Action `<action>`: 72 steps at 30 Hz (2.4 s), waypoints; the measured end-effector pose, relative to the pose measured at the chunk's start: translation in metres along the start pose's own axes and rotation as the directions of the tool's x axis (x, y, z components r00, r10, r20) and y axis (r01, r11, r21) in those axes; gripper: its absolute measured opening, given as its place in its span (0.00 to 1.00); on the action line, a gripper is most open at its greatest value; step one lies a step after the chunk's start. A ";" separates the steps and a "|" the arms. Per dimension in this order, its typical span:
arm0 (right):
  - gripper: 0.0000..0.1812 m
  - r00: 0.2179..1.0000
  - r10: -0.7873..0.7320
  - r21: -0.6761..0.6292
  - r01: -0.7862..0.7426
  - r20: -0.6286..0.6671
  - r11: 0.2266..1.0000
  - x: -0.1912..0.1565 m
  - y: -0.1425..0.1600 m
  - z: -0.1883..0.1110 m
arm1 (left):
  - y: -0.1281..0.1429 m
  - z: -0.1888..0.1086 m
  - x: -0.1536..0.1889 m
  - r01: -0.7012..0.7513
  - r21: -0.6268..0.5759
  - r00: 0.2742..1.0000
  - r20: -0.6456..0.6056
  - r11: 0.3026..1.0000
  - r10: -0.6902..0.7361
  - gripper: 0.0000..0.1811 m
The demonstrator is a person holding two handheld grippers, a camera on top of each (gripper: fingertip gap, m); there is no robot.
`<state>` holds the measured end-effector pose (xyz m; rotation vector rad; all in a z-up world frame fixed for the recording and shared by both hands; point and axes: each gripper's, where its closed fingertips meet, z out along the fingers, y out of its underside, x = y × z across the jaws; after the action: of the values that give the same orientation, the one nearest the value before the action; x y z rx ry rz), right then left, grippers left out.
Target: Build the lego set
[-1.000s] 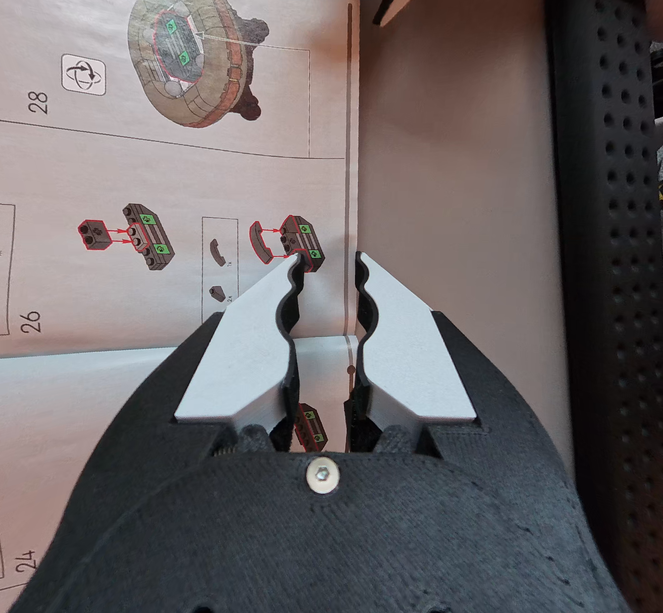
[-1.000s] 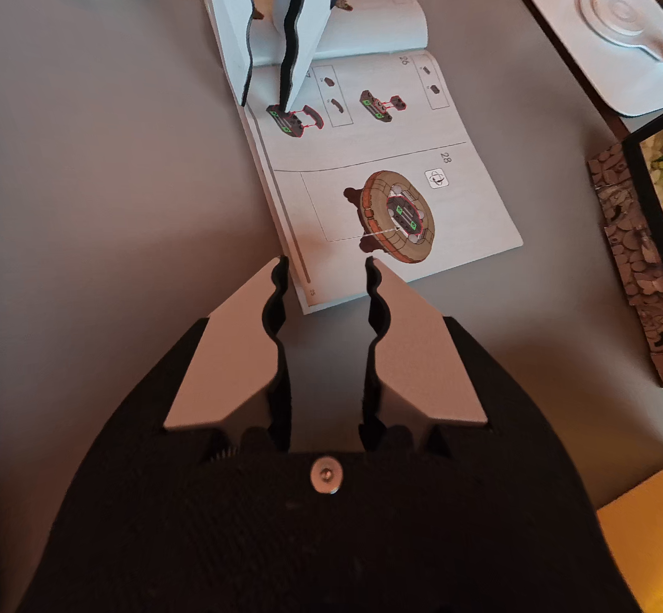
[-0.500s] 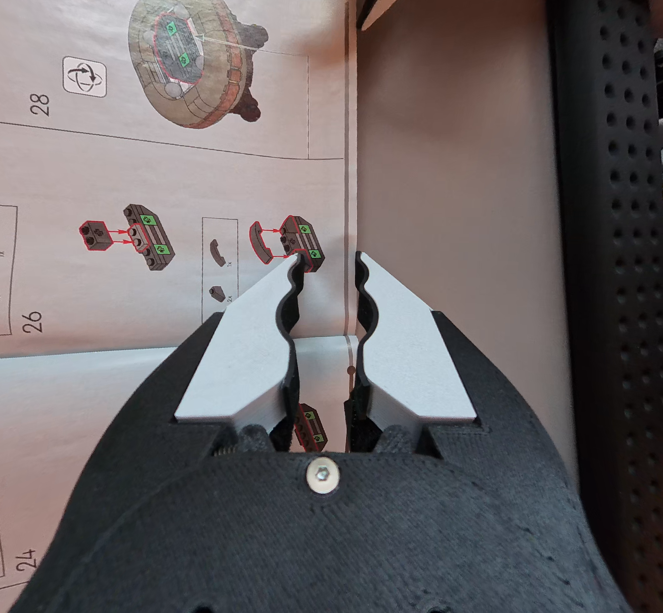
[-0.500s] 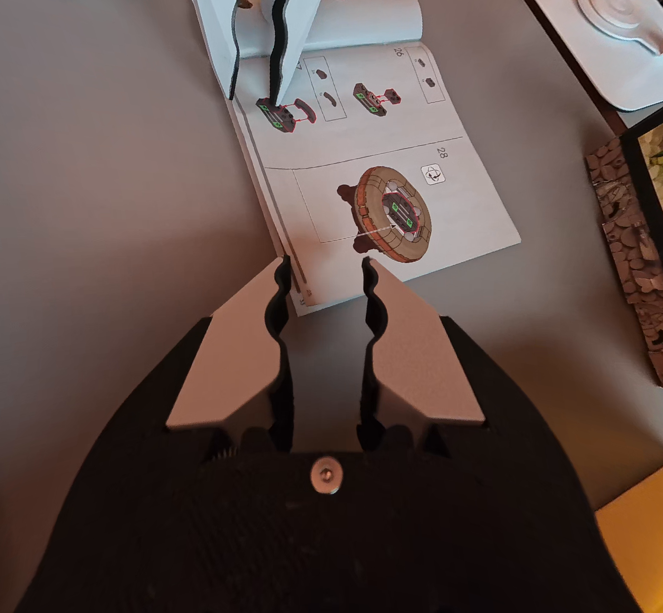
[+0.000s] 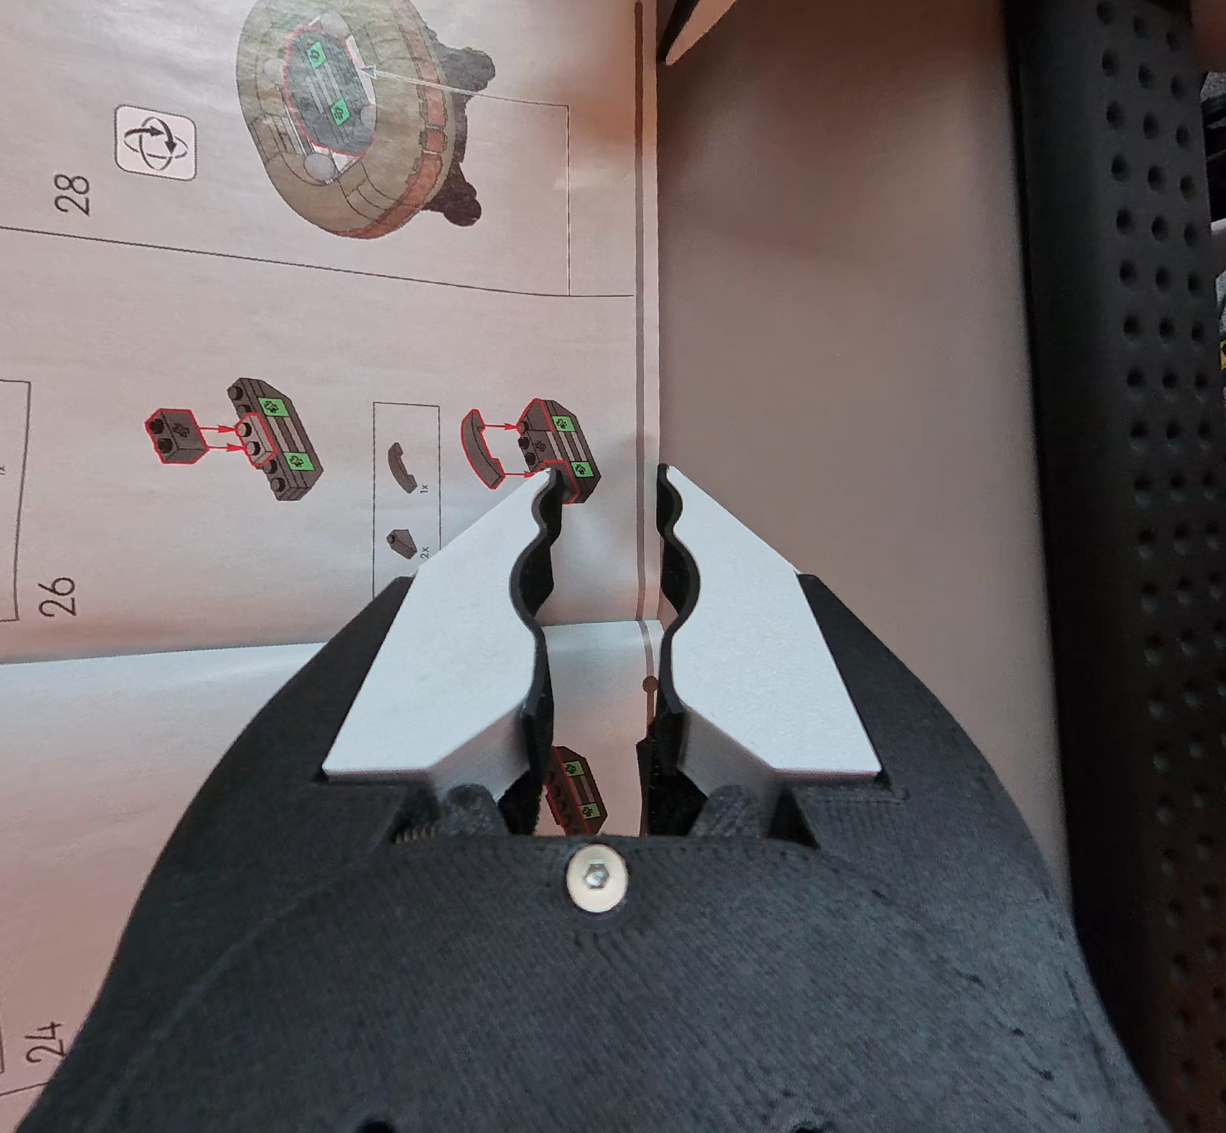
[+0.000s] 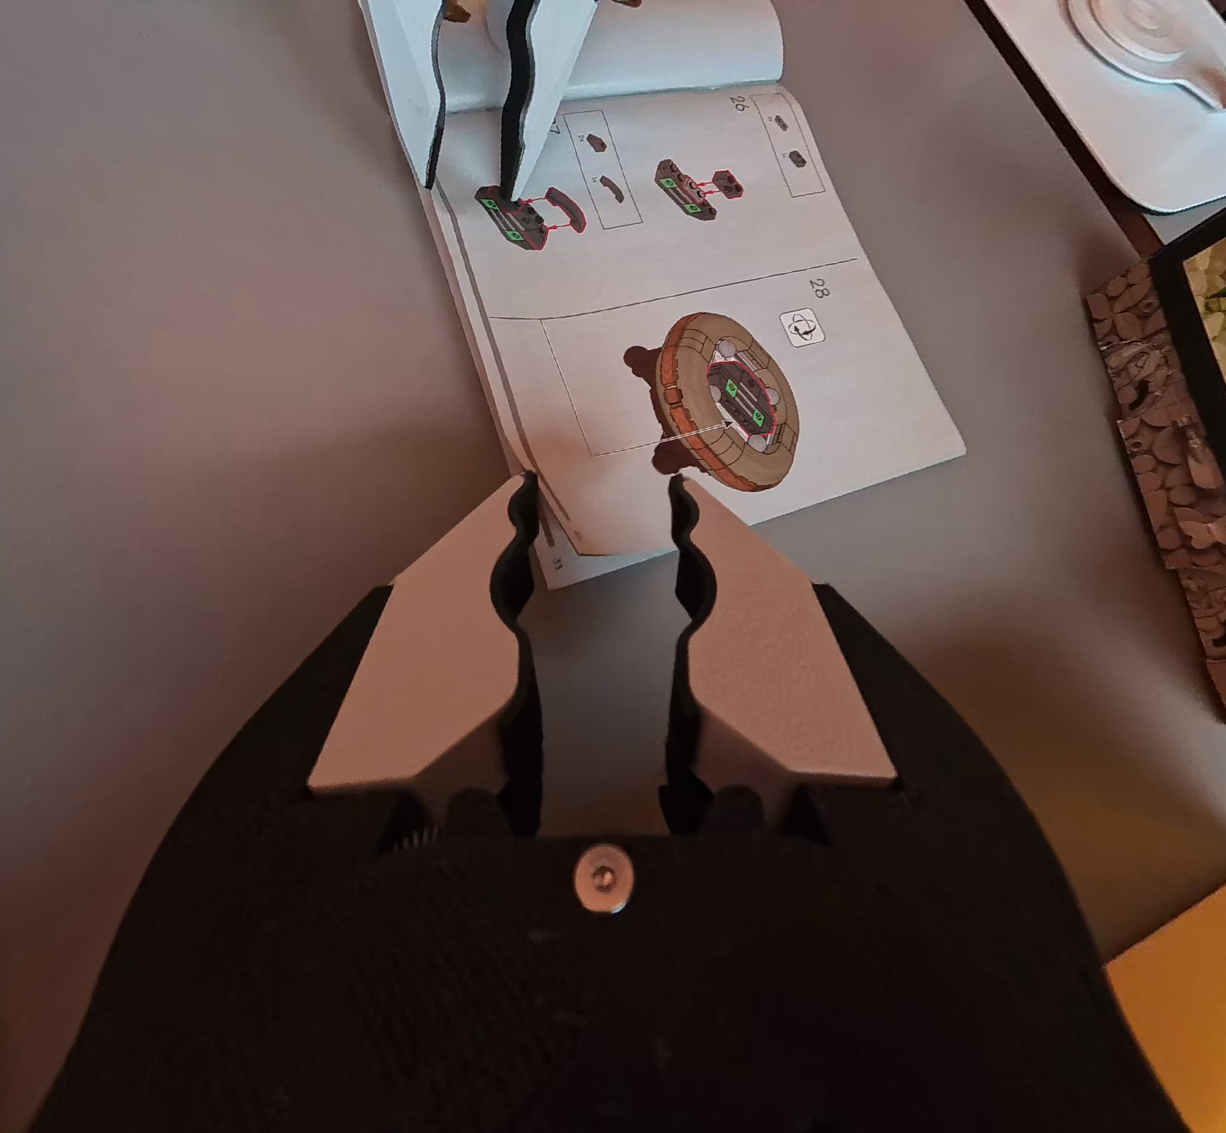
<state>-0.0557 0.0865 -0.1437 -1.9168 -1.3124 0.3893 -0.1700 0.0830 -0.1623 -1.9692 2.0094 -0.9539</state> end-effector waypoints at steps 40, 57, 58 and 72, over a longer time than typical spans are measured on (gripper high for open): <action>0.18 0.994 0.031 0.046 -0.027 -0.104 0.999 0.019 -0.008 0.001 | -0.050 0.031 -0.006 -0.213 0.005 0.952 0.227 0.977 0.207 0.25; 0.18 0.992 0.044 0.062 -0.037 -0.116 0.997 0.023 -0.008 0.001 | -0.055 0.033 -0.014 -0.025 0.136 0.998 0.052 0.990 0.018 0.11; 0.18 0.992 0.042 0.060 -0.035 -0.116 0.998 0.023 -0.008 0.001 | -0.055 0.033 -0.014 -0.020 0.139 0.999 0.044 0.990 0.014 0.11; 0.24 0.969 0.240 0.019 -0.239 -0.063 0.971 0.027 0.006 -0.003 | -0.055 0.031 -0.014 0.041 0.182 0.999 -0.023 0.982 -0.037 0.10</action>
<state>-0.0385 0.1084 -0.1423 -2.0674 -1.0369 0.4492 -0.1061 0.0906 -0.1610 -1.9137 1.8266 -1.1274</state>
